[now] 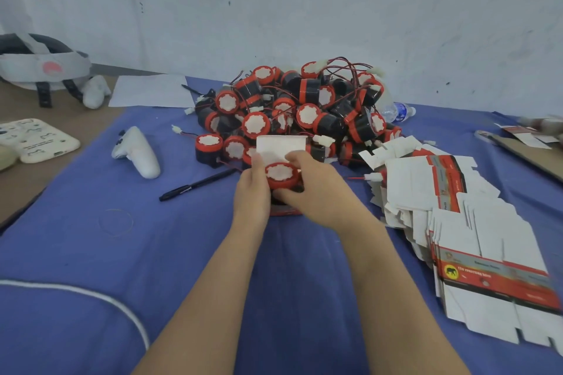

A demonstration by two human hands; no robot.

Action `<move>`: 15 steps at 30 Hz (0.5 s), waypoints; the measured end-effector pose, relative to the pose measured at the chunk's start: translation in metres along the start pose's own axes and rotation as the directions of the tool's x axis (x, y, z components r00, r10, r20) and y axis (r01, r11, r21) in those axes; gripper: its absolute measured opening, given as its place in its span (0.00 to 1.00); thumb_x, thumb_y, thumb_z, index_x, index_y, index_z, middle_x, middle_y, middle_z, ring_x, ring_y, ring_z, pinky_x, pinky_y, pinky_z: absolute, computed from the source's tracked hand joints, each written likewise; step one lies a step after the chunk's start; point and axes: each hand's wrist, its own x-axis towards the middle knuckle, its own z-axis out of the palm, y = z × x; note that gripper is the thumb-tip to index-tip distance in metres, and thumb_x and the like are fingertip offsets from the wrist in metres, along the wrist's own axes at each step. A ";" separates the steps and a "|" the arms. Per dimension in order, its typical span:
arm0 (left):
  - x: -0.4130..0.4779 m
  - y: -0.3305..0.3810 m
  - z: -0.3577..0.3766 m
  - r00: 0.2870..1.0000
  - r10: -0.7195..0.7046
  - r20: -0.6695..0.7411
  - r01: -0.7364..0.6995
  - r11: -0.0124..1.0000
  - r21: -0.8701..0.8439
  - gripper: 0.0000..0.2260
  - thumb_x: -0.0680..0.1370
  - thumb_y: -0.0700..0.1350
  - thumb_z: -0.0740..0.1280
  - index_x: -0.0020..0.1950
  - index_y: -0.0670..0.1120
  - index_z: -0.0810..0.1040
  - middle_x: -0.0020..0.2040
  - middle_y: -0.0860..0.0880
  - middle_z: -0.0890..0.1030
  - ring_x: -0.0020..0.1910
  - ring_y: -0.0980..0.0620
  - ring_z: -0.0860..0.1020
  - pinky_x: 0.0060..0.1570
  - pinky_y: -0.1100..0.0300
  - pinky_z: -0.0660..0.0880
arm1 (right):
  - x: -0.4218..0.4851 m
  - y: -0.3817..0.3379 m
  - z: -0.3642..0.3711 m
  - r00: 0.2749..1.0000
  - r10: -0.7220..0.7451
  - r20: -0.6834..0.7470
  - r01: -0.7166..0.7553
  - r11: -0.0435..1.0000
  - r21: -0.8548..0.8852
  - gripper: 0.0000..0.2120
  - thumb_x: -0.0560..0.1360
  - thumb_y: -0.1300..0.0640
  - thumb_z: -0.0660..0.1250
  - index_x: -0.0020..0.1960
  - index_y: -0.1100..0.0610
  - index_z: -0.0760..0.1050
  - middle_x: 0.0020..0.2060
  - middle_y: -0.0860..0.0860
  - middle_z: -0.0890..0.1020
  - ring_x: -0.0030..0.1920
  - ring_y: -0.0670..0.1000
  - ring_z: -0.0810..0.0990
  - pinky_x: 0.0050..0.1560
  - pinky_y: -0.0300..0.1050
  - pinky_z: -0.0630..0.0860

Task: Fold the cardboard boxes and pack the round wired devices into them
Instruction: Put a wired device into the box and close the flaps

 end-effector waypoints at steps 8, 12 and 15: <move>0.004 0.000 -0.001 1.000 0.019 -0.010 -0.019 1.000 -0.004 0.15 0.80 0.60 0.56 0.51 0.54 0.78 0.46 0.55 0.81 0.44 0.57 0.80 0.37 0.62 0.75 | 0.011 0.006 0.018 0.994 -0.089 -0.062 0.099 0.976 0.193 0.20 0.73 0.60 0.71 0.62 0.56 0.69 0.56 0.50 0.74 0.51 0.45 0.72 0.45 0.24 0.67; 0.000 0.000 -0.001 0.997 0.068 0.024 -0.069 0.997 0.033 0.16 0.82 0.60 0.51 0.44 0.59 0.76 0.46 0.56 0.80 0.48 0.55 0.79 0.48 0.59 0.75 | 0.015 0.008 0.010 0.985 -0.150 -0.082 0.158 0.981 0.110 0.17 0.71 0.60 0.71 0.58 0.55 0.71 0.52 0.46 0.74 0.52 0.47 0.72 0.47 0.36 0.68; -0.002 0.001 -0.002 0.996 0.088 0.017 -0.090 0.991 0.098 0.21 0.83 0.59 0.48 0.46 0.54 0.77 0.49 0.49 0.81 0.50 0.49 0.78 0.54 0.54 0.74 | 0.017 0.005 0.006 0.988 -0.148 -0.048 0.149 0.988 0.030 0.13 0.71 0.60 0.70 0.53 0.55 0.72 0.49 0.47 0.76 0.51 0.48 0.71 0.47 0.42 0.69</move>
